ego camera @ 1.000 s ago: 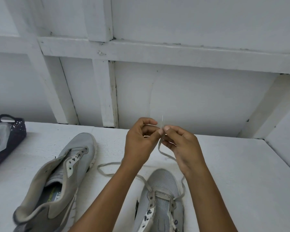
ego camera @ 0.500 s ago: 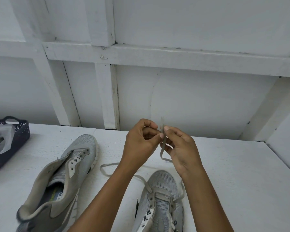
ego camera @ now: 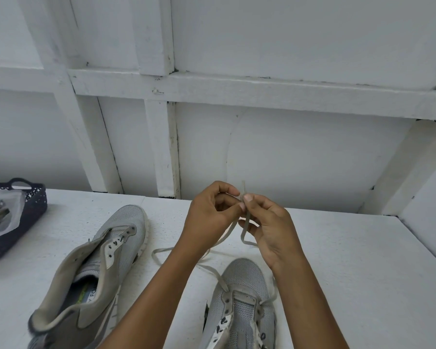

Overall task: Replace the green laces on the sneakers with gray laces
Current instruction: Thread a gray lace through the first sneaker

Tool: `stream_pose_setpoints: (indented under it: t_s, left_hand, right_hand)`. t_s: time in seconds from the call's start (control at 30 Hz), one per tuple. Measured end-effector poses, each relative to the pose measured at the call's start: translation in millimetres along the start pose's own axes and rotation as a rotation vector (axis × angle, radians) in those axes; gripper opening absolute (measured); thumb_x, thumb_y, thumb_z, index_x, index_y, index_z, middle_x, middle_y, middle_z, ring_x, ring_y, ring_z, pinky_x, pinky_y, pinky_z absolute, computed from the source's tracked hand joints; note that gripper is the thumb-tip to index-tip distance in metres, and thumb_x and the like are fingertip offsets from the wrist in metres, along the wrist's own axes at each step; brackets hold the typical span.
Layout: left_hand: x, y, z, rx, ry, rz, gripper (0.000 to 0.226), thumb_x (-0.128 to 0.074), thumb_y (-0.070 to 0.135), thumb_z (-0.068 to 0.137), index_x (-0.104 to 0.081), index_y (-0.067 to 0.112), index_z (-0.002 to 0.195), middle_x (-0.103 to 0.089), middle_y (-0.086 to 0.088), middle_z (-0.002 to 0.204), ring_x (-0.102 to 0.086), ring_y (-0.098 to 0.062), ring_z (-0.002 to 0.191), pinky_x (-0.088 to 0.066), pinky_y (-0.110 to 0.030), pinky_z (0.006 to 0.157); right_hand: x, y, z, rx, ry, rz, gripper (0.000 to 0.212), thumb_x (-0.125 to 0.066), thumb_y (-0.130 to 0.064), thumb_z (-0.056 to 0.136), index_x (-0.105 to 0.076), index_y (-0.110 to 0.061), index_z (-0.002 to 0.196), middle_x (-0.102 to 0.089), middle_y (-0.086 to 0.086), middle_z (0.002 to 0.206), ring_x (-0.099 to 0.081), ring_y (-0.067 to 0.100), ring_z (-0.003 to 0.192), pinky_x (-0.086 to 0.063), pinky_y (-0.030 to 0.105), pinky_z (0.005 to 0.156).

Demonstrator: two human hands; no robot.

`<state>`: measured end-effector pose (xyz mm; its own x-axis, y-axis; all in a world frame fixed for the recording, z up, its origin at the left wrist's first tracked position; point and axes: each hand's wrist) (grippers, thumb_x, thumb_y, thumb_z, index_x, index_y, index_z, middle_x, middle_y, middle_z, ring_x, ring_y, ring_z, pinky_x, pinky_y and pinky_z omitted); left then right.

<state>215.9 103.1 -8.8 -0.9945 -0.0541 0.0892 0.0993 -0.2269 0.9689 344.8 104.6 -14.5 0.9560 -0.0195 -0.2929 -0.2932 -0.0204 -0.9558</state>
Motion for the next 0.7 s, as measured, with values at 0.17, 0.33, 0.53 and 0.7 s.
stream_pose_setpoints:
  t_s: [0.17,0.33,0.53,0.7]
  left_hand:
    - [4.8,1.8,11.7,-0.088,0.021,0.127,0.006,-0.071,0.024,0.09,-0.074,0.029,0.088,-0.073,0.009,0.086,-0.066,-0.008,0.08,-0.053,-0.025,0.074]
    - [7.2,14.1,28.5,-0.067,-0.042,0.202,0.01,-0.073,0.027,0.089,-0.076,0.023,0.08,-0.072,0.006,0.082,-0.067,-0.016,0.08,-0.055,-0.03,0.078]
    - [8.1,22.8,52.3,-0.039,-0.005,0.131,0.025,-0.064,0.026,0.096,-0.073,0.008,0.081,-0.064,-0.001,0.072,-0.056,-0.003,0.061,-0.048,-0.02,0.058]
    - [10.7,-0.4,72.2,0.041,0.037,0.205,0.029,-0.06,0.029,0.098,-0.068,0.011,0.077,-0.063,-0.002,0.072,-0.058,-0.012,0.065,-0.051,-0.031,0.064]
  right_hand:
    - [1.2,-1.7,-0.3,0.072,0.001,-0.131,0.015,-0.058,-0.018,0.099,-0.069,-0.011,0.091,-0.074,-0.004,0.082,-0.069,0.012,0.085,-0.057,0.034,0.077]
    - [-1.2,-5.7,-6.1,0.057,-0.108,-0.296,0.024,-0.052,-0.033,0.102,-0.067,-0.015,0.101,-0.073,-0.004,0.074,-0.068,0.011,0.082,-0.051,0.041,0.092]
    - [-3.2,-10.9,-12.1,-0.006,-0.238,-0.155,0.03,-0.044,-0.024,0.105,-0.067,-0.008,0.093,-0.05,-0.001,0.057,-0.055,0.019,0.067,-0.051,0.036,0.084]
    - [-5.2,-20.8,-18.0,-0.154,-0.366,0.011,0.028,-0.043,-0.021,0.104,-0.057,-0.003,0.088,-0.036,0.0,0.053,-0.044,0.016,0.051,-0.055,0.035,0.068]
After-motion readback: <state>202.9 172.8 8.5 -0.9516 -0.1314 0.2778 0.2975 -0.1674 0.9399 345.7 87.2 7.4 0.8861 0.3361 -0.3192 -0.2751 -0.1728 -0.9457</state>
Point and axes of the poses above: each hand's wrist, its own z-axis towards the middle knuckle, its own x-axis out of the back of the hand, y = z × x
